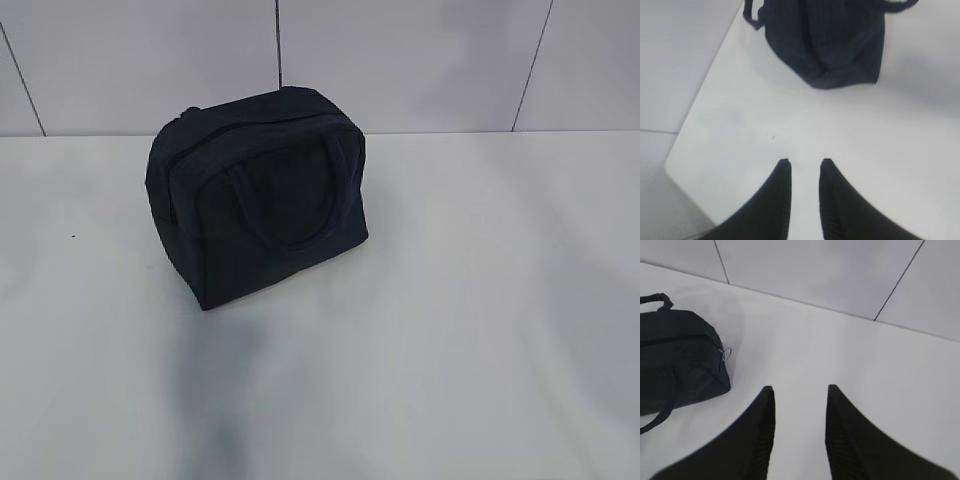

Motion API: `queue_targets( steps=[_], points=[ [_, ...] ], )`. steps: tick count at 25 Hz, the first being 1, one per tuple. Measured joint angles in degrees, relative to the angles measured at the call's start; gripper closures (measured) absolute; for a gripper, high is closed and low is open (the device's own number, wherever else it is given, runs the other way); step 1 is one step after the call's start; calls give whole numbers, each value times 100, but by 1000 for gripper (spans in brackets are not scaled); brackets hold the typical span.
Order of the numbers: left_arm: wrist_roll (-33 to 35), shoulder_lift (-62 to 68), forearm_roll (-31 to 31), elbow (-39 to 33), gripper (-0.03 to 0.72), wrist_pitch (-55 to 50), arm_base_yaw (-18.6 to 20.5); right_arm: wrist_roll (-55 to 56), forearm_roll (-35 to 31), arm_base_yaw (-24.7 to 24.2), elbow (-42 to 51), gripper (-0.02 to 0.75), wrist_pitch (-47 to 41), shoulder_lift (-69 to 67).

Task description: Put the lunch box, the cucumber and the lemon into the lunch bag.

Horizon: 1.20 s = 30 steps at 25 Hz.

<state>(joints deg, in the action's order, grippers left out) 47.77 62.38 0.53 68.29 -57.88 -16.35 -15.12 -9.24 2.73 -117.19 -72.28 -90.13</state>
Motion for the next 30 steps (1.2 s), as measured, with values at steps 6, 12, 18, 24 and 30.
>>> queue_targets(
  steps=[6,12,18,24,30],
  points=[
    [0,-750,-977,-303,545,-137,-86,0,90,0,0,476,-32,769],
    [-639,-1342,-899,-326,506,-125,-94,0,90,0,611,476,-45,1649],
    [-1660,-1907,-256,-326,468,-47,-94,-64,90,0,1883,476,-70,2657],
    [-3211,-2051,-53,-326,452,-47,-94,-77,68,84,2663,476,-82,3382],
    [-4068,-2127,-53,-326,448,-153,-94,-86,60,752,3117,476,-82,4037]
  ],
)
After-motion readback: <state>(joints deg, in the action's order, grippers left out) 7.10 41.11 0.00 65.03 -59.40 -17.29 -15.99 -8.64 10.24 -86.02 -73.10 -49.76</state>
